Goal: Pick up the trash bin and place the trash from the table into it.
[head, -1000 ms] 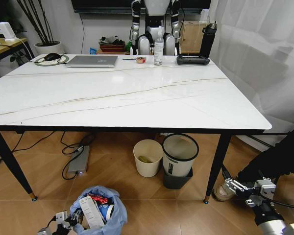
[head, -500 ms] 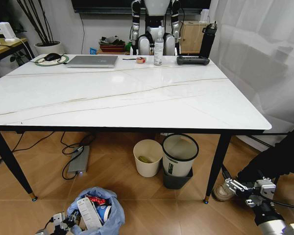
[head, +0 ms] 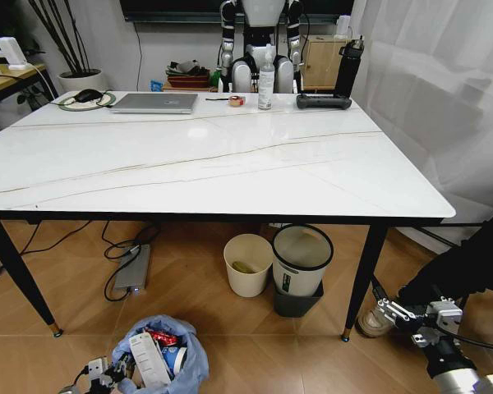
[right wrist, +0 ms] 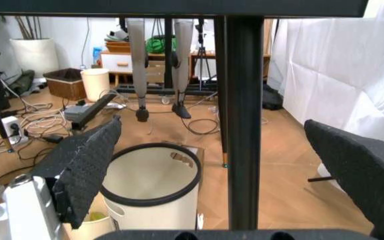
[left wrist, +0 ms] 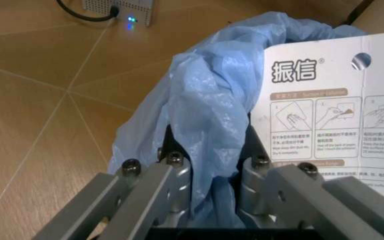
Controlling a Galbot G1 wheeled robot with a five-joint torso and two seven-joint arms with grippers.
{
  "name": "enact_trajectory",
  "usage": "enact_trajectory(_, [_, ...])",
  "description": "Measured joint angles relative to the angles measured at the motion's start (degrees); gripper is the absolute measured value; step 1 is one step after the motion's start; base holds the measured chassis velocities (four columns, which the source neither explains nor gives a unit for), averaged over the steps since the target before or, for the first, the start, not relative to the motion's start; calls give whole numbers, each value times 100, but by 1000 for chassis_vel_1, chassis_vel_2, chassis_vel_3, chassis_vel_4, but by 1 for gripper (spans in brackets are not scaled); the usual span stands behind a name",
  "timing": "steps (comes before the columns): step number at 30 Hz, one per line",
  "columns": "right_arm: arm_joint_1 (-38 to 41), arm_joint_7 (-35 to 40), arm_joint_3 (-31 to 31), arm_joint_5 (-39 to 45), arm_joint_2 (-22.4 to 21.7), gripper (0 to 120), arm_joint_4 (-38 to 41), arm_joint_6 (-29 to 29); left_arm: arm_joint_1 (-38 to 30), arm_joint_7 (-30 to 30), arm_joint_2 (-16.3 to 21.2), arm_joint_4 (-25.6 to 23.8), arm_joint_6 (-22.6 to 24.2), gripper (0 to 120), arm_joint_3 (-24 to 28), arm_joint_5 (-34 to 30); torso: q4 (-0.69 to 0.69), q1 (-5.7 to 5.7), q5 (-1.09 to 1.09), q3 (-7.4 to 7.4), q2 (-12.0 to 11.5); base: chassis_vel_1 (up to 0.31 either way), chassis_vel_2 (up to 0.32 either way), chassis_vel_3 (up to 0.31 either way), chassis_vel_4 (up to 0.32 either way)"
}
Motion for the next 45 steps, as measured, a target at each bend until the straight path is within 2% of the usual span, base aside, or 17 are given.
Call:
enact_trajectory(6, [0,0,0,0,0,100,0,0,17,5,-14,-22,-12,20,-6,-3,0,1,-1,1,1,0,0,0,0])
enact_trajectory(11, [0,0,0,0,0,100,0,0,282,5,65,-316,-51,39,-20,-26,-1,1,-2,2,2,0,0,0,0])
enact_trajectory(13, [0,0,0,0,0,100,0,0,335,3,78,-363,-68,41,-26,-26,0,1,-1,2,2,0,0,0,0])
enact_trajectory(17, [0,0,0,0,0,100,0,0,726,-32,149,-701,-178,62,-145,-77,0,1,-2,2,3,0,0,0,0])
enact_trajectory(21, [0,0,0,0,0,100,0,0,914,-35,189,-876,-222,71,-222,-157,0,1,-2,2,3,0,0,0,0])
enact_trajectory(25, [0,0,0,0,0,100,0,0,1342,-9,220,-1258,-334,90,-354,-265,0,1,-2,3,4,0,0,0,0])
enact_trajectory(26, [0,0,0,0,0,100,0,0,1342,-9,220,-1258,-334,90,-354,-265,0,1,-2,3,4,0,0,0,0])
enact_trajectory(29, [0,0,0,0,0,100,0,0,1811,192,172,-1866,-611,99,-555,-151,1,2,-3,3,4,0,0,0,0])
enact_trajectory(31, [0,0,0,0,0,100,0,0,2213,515,78,-2696,-915,100,-814,238,1,1,-2,3,4,0,0,0,0])
enact_trajectory(33, [0,0,0,0,0,100,0,0,2250,538,71,-2786,-936,100,-830,254,1,1,-2,3,4,0,0,0,0])
enact_trajectory(34, [0,-1,0,0,0,100,0,0,2510,686,9,-3600,-1115,100,-929,306,2,2,-1,3,4,0,0,0,0])
enact_trajectory(37, [0,0,0,0,0,100,0,0,2694,979,-183,-4908,-1538,100,-1099,412,-1,2,0,3,5,0,0,0,0])
enact_trajectory(40, [0,0,0,0,0,100,0,0,2727,1058,-267,-5345,-1591,100,-1165,447,-2,2,6,3,5,0,0,0,0])
enact_trajectory(42, [0,0,0,0,0,100,0,0,2731,1070,-286,-5414,-1592,100,-1170,455,0,2,-2,4,5,0,0,0,0])
enact_trajectory(45, [0,-1,0,0,0,100,0,0,2724,1070,-288,-5419,-1592,100,-1173,456,0,2,0,4,5,0,0,0,0])
